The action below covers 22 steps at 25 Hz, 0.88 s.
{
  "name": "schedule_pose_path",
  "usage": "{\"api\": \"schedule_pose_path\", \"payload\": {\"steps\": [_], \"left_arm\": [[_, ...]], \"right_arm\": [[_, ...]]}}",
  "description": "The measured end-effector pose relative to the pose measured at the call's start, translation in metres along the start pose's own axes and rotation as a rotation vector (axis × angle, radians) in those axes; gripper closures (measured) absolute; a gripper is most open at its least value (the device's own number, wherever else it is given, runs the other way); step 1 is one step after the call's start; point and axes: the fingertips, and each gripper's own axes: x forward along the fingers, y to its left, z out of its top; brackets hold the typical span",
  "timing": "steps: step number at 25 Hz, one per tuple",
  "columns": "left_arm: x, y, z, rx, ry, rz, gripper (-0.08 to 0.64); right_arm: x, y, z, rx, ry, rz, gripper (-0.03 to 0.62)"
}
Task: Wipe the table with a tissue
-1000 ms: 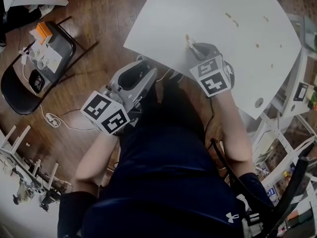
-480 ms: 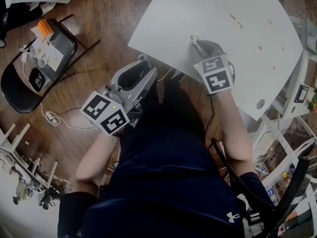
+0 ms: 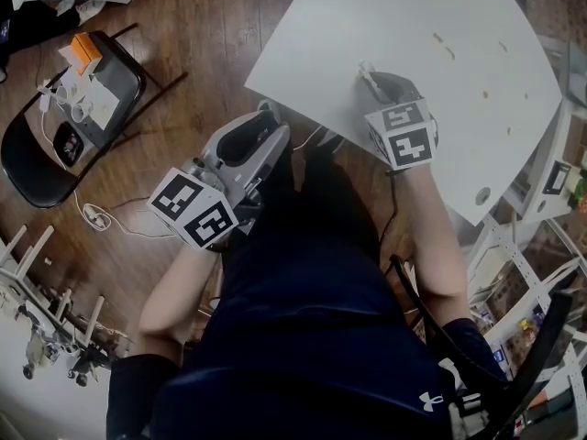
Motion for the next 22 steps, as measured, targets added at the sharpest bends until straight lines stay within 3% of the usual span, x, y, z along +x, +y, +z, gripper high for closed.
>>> {"api": "schedule_pose_path", "payload": {"steps": [22], "left_arm": [[-0.005, 0.014, 0.01, -0.018, -0.012, 0.024, 0.433]], "right_arm": [[0.014, -0.009, 0.04, 0.042, -0.064, -0.017, 0.543]]}}
